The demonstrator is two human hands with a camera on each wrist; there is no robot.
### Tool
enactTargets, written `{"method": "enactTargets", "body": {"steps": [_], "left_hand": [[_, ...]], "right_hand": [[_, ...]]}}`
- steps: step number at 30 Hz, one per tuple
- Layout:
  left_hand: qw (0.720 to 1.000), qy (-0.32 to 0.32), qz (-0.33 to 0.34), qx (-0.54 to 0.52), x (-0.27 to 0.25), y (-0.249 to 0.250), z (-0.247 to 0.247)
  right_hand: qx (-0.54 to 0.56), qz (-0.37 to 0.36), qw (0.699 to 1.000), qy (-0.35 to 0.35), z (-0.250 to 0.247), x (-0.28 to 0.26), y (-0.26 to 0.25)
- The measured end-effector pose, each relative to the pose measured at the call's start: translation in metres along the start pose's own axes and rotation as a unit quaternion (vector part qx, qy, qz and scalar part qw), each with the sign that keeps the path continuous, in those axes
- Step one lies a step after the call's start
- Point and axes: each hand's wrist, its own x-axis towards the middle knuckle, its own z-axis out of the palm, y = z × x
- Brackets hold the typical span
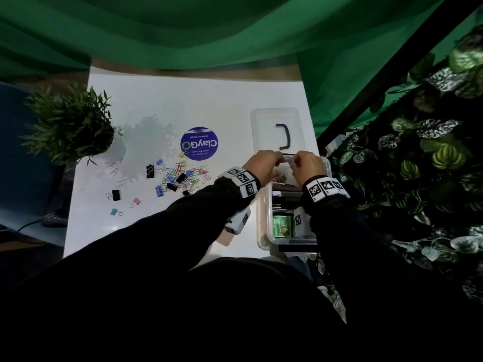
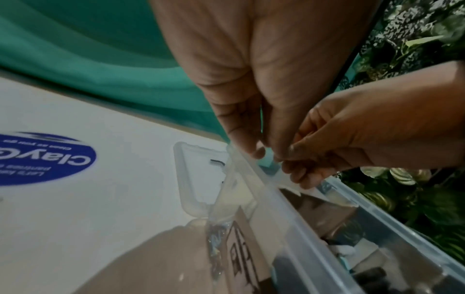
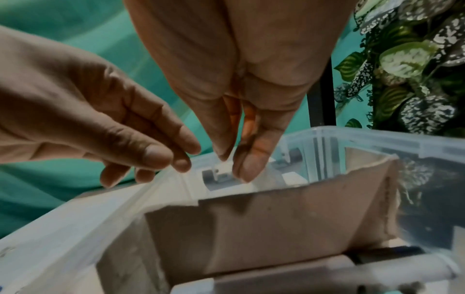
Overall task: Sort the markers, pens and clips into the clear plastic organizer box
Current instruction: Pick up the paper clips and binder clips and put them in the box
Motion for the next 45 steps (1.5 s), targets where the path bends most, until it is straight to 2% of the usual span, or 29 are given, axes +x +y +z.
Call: {"method": "enactTargets", "body": {"steps": [2, 5, 9, 12, 14, 19, 25, 29, 31, 33, 38, 42, 45], "left_hand": [[0.999, 0.033, -0.006, -0.015, -0.014, -0.015, -0.009], [0.996, 0.05, -0.07, -0.011, -0.046, -0.059, -0.019], [0.983, 0.0, -0.181, 0.033, -0.099, -0.131, -0.02], [0.964, -0.07, -0.24, 0.09, -0.137, -0.175, -0.01], [0.954, -0.099, -0.259, 0.115, -0.159, -0.194, -0.002], [0.959, -0.098, -0.243, 0.109, -0.191, -0.212, 0.021], [0.985, -0.067, -0.145, 0.071, -0.199, -0.221, 0.033], [0.986, -0.043, -0.099, 0.131, -0.189, -0.222, 0.031], [0.984, -0.018, -0.068, 0.164, -0.171, -0.217, 0.025], [0.979, -0.027, -0.034, 0.198, -0.155, -0.214, 0.02], [0.977, -0.018, -0.011, 0.21, -0.151, -0.225, 0.008], [0.978, 0.007, 0.007, 0.21, -0.158, -0.241, 0.009], [0.98, 0.04, -0.006, 0.193, -0.14, -0.234, 0.001]], "right_hand": [[0.01, -0.021, 1.0, 0.02, -0.001, -0.004, -0.005], [0.054, -0.088, 0.995, 0.012, 0.008, -0.013, -0.026], [0.03, -0.188, 0.974, -0.12, 0.056, -0.036, -0.083], [-0.076, -0.238, 0.941, -0.228, 0.107, -0.06, -0.116], [-0.139, -0.255, 0.918, -0.27, 0.139, -0.07, -0.121], [-0.201, -0.258, 0.904, -0.275, 0.181, -0.07, -0.108], [-0.19, -0.259, 0.909, -0.265, 0.2, -0.063, -0.093], [-0.179, -0.247, 0.913, -0.272, 0.205, -0.059, -0.092], [-0.165, -0.225, 0.921, -0.27, 0.206, -0.055, -0.095], [-0.136, -0.197, 0.935, -0.262, 0.203, -0.048, -0.098], [-0.074, -0.182, 0.96, -0.198, 0.192, -0.019, -0.117], [-0.056, -0.196, 0.968, -0.144, 0.187, 0.012, -0.133], [-0.056, -0.189, 0.972, -0.131, 0.189, 0.034, -0.148]]}}
